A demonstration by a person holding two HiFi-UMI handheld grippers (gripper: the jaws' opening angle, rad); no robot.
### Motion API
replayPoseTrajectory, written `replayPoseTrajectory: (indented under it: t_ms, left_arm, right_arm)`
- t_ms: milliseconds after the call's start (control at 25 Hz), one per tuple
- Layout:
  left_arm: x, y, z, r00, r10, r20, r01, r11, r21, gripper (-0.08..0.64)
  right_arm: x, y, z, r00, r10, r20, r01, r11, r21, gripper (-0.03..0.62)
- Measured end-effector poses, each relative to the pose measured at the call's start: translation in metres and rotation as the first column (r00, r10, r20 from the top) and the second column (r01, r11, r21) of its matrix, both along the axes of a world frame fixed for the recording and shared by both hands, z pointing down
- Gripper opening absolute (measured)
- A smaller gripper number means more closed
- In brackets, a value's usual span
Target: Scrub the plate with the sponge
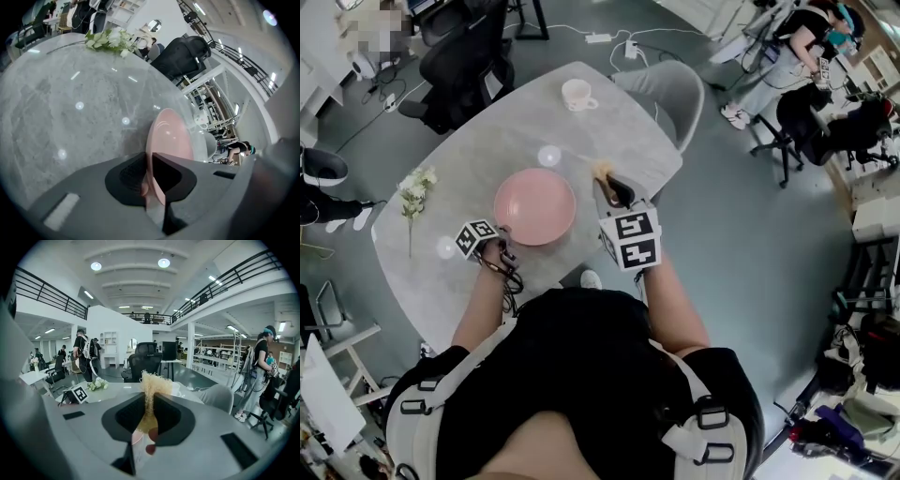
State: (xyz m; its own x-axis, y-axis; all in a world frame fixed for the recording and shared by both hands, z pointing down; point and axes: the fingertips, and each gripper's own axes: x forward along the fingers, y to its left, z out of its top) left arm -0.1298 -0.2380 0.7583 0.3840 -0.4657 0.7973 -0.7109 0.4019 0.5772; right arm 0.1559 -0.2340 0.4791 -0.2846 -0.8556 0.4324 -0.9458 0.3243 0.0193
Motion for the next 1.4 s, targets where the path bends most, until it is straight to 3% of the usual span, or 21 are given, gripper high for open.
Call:
replayPoseTrajectory:
  t_ms: [240, 440, 560, 680, 800, 880, 960, 1120, 1200, 1280, 1320, 1360, 1400]
  left_arm:
    - [0.002, 0.029, 0.032, 0.993, 0.086, 0.082, -0.075, 0.989, -0.125, 0.031]
    - [0.001, 0.028, 0.027, 0.989, 0.098, 0.107, -0.087, 0.99, -0.111, 0.032]
    - [-0.011, 0.022, 0.007, 0.981, 0.094, 0.169, -0.086, 0.995, -0.051, 0.032]
    - [-0.027, 0.004, -0.032, 0.966, 0.063, 0.249, -0.079, 0.995, 0.054, 0.032]
    - [-0.045, -0.018, -0.093, 0.94, 0.005, 0.342, -0.082, 0.974, 0.211, 0.032]
    - [-0.056, -0.031, -0.147, 0.91, -0.046, 0.413, -0.109, 0.932, 0.345, 0.031]
    - [-0.067, -0.038, -0.206, 0.882, -0.128, 0.454, -0.125, 0.865, 0.486, 0.031]
    - [-0.083, -0.028, -0.324, 0.835, -0.312, 0.453, -0.134, 0.684, 0.717, 0.01]
    - [-0.087, -0.016, -0.375, 0.791, -0.38, 0.48, -0.193, 0.589, 0.785, 0.006]
    - [-0.085, -0.005, -0.409, 0.729, -0.429, 0.533, -0.293, 0.508, 0.81, 0.006]
    - [-0.083, -0.001, -0.416, 0.688, -0.444, 0.574, -0.353, 0.486, 0.8, 0.005]
    - [-0.081, 0.0, -0.416, 0.642, -0.45, 0.62, -0.408, 0.484, 0.774, 0.005]
    - [-0.079, 0.002, -0.411, 0.597, -0.447, 0.666, -0.453, 0.498, 0.74, 0.006]
  right_arm:
    - [-0.003, -0.004, 0.003, 1.0, -0.013, 0.0, 0.013, 1.0, -0.014, 0.052]
    - [-0.011, -0.01, 0.009, 0.999, -0.039, -0.005, 0.038, 0.999, -0.034, 0.054]
    - [-0.019, -0.014, 0.009, 0.998, -0.058, 0.008, 0.058, 0.998, -0.031, 0.053]
    - [-0.032, -0.023, 0.005, 0.996, -0.088, 0.025, 0.088, 0.996, -0.01, 0.053]
    - [-0.045, -0.032, -0.003, 0.993, -0.103, 0.058, 0.101, 0.994, 0.036, 0.054]
    - [-0.056, -0.038, -0.012, 0.99, -0.111, 0.089, 0.105, 0.992, 0.073, 0.054]
    - [-0.065, -0.042, -0.02, 0.986, -0.117, 0.117, 0.104, 0.989, 0.108, 0.053]
    - [-0.081, -0.047, -0.037, 0.977, -0.13, 0.17, 0.099, 0.978, 0.181, 0.052]
    - [-0.088, -0.049, -0.046, 0.971, -0.141, 0.192, 0.098, 0.971, 0.217, 0.052]
    - [-0.096, -0.05, -0.055, 0.964, -0.158, 0.215, 0.1, 0.961, 0.257, 0.052]
    - [-0.099, -0.049, -0.059, 0.96, -0.17, 0.222, 0.104, 0.954, 0.28, 0.052]
    - [-0.103, -0.049, -0.064, 0.957, -0.185, 0.224, 0.113, 0.947, 0.302, 0.052]
    - [-0.107, -0.048, -0.068, 0.954, -0.202, 0.22, 0.125, 0.939, 0.322, 0.052]
